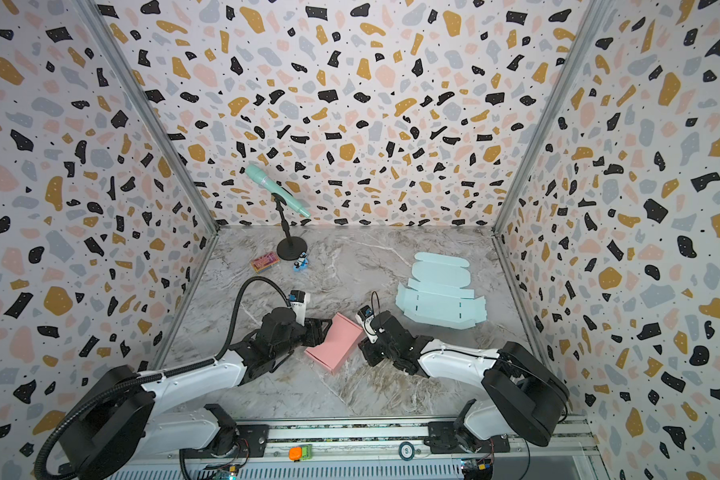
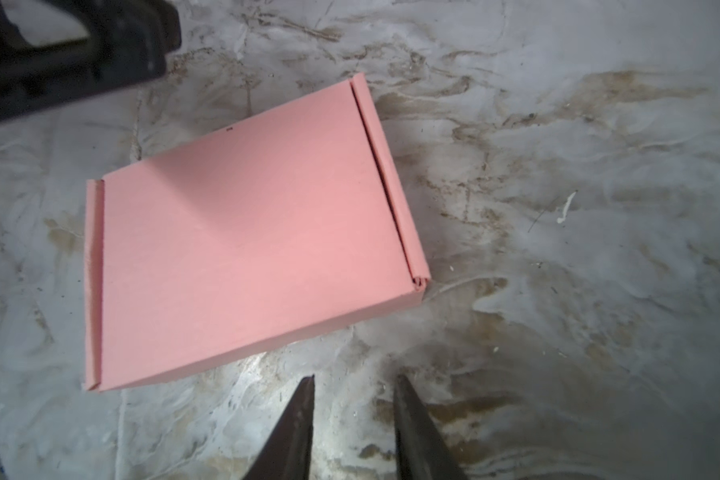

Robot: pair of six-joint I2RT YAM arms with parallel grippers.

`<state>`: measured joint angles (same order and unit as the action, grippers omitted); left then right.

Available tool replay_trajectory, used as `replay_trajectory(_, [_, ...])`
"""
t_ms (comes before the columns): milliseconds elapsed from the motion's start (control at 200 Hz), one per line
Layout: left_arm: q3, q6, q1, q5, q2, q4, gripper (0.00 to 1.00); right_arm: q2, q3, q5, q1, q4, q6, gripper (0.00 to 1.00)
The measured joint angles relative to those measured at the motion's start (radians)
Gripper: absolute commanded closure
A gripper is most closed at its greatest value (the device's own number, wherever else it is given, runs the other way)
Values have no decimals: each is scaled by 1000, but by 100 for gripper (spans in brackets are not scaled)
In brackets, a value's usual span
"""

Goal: Fold the paper box

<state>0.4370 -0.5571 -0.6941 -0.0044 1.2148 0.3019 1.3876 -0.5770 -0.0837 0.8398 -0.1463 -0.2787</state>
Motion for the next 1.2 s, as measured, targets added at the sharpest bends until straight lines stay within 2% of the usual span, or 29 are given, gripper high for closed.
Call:
replay_trajectory(305, [-129,-48,-119,-40,-237,-132,32,46,-43,-92,-75,14,5,53])
replay_trajectory(566, [-193,-127,-179,-58,-393,-167,31,112,-118,-139,-106,14,19,33])
replay_trajectory(766, [-227,-159,-196,-56,-385,-164,31,163,-181,-157,-132,16,31,26])
replay_trajectory(1201, [-250,-188,-222,-34,-240,-25,32,230,-215,-216,-136,11,35,28])
